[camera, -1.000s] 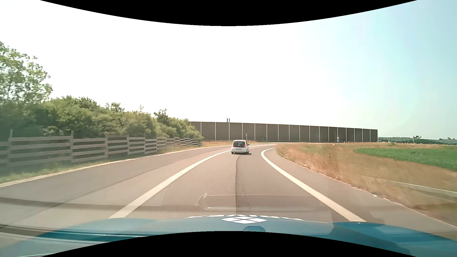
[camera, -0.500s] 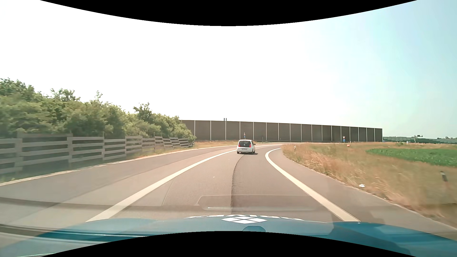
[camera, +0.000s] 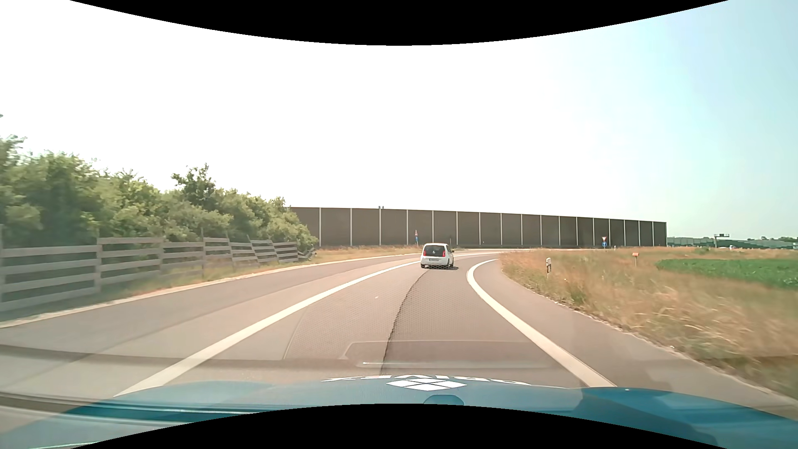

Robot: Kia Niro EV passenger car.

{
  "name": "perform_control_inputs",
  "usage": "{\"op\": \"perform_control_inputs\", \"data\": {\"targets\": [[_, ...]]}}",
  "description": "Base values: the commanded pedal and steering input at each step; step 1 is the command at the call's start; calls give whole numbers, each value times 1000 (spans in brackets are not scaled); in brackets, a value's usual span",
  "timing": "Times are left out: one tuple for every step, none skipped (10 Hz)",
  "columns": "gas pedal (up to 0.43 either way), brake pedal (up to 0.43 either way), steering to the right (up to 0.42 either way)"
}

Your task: Follow the waypoints while adhering to traffic rules and regulations

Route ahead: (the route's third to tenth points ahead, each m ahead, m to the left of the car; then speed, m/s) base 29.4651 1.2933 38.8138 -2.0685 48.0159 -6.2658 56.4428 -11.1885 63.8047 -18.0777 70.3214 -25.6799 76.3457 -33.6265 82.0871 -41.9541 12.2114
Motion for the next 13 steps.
{"op": "perform_control_inputs", "data": {"targets": [[0,0,36],[0,0,36],[0,0,38],[0,0,41],[0,0,41],[0,0,41],[0,0,41],[0,0,42],[0,0,42],[0,0,43],[0,0,44],[0,0,46],[0,0,50]]}}
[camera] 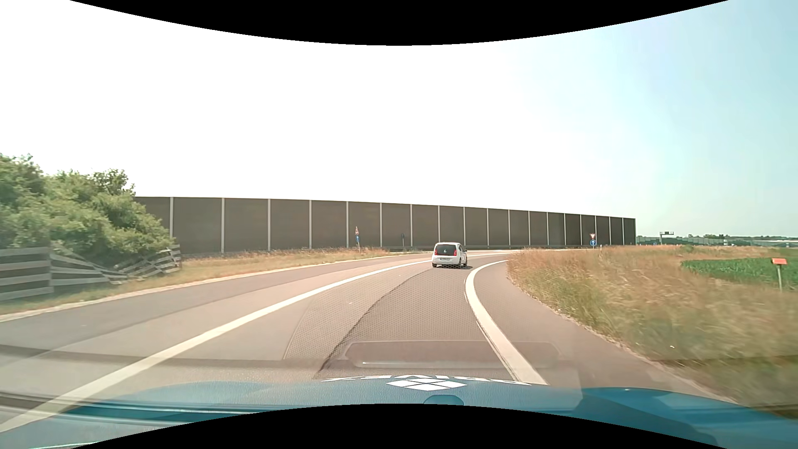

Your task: Follow the waypoints while adhering to traffic rules and regulations

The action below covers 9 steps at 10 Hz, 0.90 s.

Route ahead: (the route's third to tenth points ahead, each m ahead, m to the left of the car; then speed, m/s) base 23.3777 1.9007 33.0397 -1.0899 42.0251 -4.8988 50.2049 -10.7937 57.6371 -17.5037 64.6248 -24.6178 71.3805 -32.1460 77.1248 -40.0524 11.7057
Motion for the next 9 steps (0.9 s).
{"op": "perform_control_inputs", "data": {"targets": [[0,0,51],[0,0,50],[0,0,49],[39,0,48],[118,0,47],[118,0,44],[118,0,42],[118,0,40],[118,0,38]]}}
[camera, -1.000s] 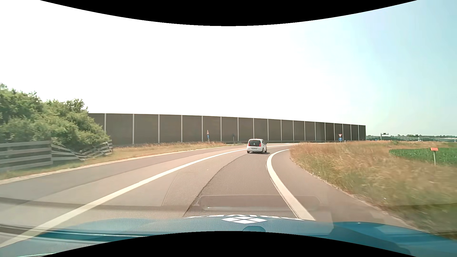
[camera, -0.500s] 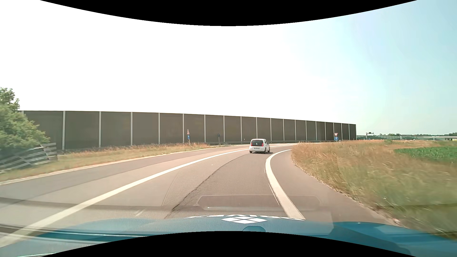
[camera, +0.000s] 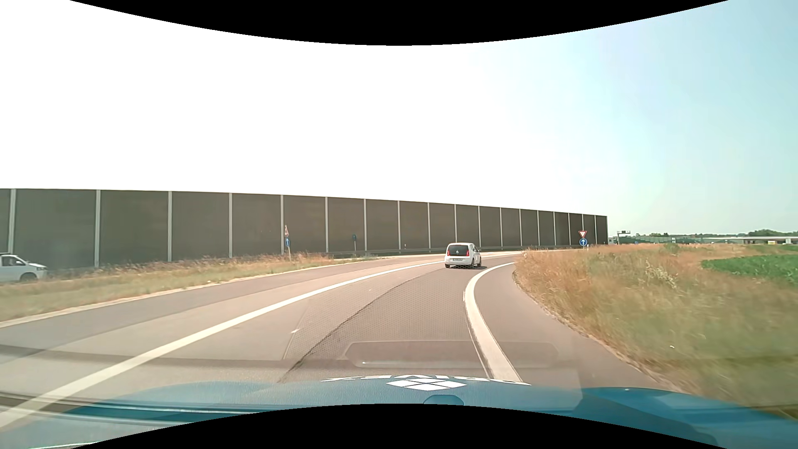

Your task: Follow the waypoints while adhering to traffic rules and regulations

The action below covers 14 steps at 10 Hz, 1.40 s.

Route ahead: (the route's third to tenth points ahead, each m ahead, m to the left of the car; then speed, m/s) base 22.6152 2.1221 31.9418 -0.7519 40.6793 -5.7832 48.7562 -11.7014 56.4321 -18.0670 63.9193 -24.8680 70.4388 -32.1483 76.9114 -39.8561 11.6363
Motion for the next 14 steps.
{"op": "perform_control_inputs", "data": {"targets": [[110,0,38],[110,0,38],[110,0,38],[110,0,41],[110,0,46],[110,0,56],[110,0,64],[110,0,74],[110,0,79],[110,0,79],[110,0,79],[110,0,78],[110,0,78],[110,0,78]]}}
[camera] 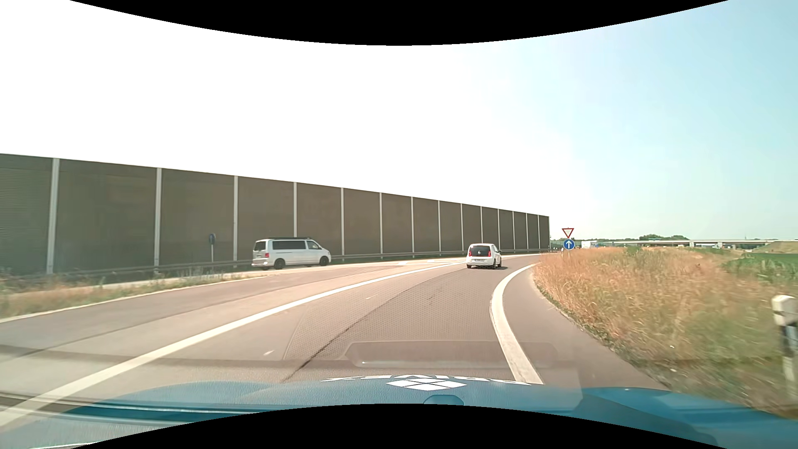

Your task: Follow the waypoints while adhering to traffic rules and regulations

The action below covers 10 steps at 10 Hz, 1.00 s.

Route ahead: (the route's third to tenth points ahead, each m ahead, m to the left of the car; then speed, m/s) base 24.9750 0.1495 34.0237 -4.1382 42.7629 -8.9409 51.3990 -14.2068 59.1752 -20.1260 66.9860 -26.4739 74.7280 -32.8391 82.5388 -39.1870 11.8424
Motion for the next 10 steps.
{"op": "perform_control_inputs", "data": {"targets": [[110,0,78],[110,0,77],[110,0,76],[110,0,75],[110,0,74],[110,0,74],[110,0,74],[110,0,74],[110,0,75],[110,0,75]]}}
